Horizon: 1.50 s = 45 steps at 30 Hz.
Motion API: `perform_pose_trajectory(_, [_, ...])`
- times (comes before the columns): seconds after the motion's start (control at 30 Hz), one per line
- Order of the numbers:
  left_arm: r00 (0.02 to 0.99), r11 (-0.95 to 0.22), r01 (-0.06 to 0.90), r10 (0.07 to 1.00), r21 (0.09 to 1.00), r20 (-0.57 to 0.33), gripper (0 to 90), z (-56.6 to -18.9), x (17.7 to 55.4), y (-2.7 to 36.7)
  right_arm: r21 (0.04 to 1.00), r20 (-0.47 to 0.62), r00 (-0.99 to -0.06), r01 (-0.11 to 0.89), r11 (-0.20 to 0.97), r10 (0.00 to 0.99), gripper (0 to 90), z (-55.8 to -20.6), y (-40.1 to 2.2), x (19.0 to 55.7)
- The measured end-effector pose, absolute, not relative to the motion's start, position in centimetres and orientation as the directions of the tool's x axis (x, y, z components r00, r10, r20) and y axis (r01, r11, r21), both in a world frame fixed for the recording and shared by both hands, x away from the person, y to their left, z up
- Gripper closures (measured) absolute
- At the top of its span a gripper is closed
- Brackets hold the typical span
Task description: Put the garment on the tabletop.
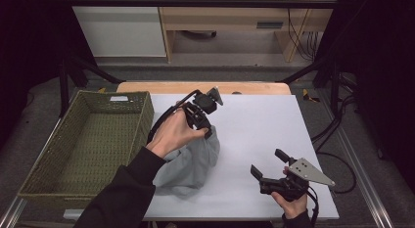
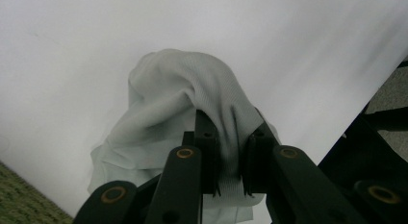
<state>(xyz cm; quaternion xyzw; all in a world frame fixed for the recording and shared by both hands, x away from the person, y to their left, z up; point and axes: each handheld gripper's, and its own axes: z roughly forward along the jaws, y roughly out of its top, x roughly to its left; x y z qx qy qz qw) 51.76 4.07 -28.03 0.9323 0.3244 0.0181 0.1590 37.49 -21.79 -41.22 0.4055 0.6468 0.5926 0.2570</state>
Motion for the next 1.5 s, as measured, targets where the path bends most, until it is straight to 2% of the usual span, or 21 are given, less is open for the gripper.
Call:
perform_pose_trajectory(0.33, [0.788,-0.738,0.605,0.607,0.297,-0.098,78.8,-30.7,51.8,4.0,0.977,0.138,-0.536,0.213,-0.024,0.833,0.3,-41.3,-21.8,37.6])
perform_pose_trajectory(0.63, [0.803,-0.76,0.589,0.59,0.276,-0.088,77.3,-32.2,51.8,3.4,0.978,0.126,-0.539,0.208,-0.013,0.833,0.3,-41.4,-21.8,37.6])
perform_pose_trajectory(0.7, [0.806,-0.76,0.584,0.583,0.286,-0.098,71.3,-32.3,51.7,3.4,0.978,0.125,-0.54,0.21,-0.01,0.832,0.3,-41.3,-21.9,37.6])
perform_pose_trajectory(0.87, [0.815,-0.75,0.568,0.571,0.34,-0.1,38.3,-32.0,51.5,3.5,0.977,0.132,-0.539,0.214,-0.016,0.832,0.3,-41.3,-21.9,37.6])
perform_pose_trajectory(1.03, [0.834,-0.739,0.533,0.54,0.413,-0.109,21.9,-31.2,51.0,3.9,0.977,0.132,-0.538,0.212,-0.018,0.833,0.3,-41.3,-21.9,37.6])
perform_pose_trajectory(1.27, [0.855,-0.704,0.463,0.514,0.539,-0.064,6.3,-30.6,49.6,5.0,0.975,0.143,-0.541,0.222,-0.023,0.829,0.3,-41.2,-22.0,37.5])
perform_pose_trajectory(1.37, [0.854,-0.693,0.441,0.52,0.57,-0.029,3.7,-30.7,48.8,5.5,0.976,0.14,-0.539,0.214,-0.026,0.831,0.3,-41.2,-21.9,37.6])
perform_pose_trajectory(1.5, [0.849,-0.647,0.429,0.528,0.63,-0.037,3.4,-30.9,48.1,6.6,0.976,0.139,-0.537,0.216,-0.024,0.832,0.3,-41.2,-21.9,37.6])
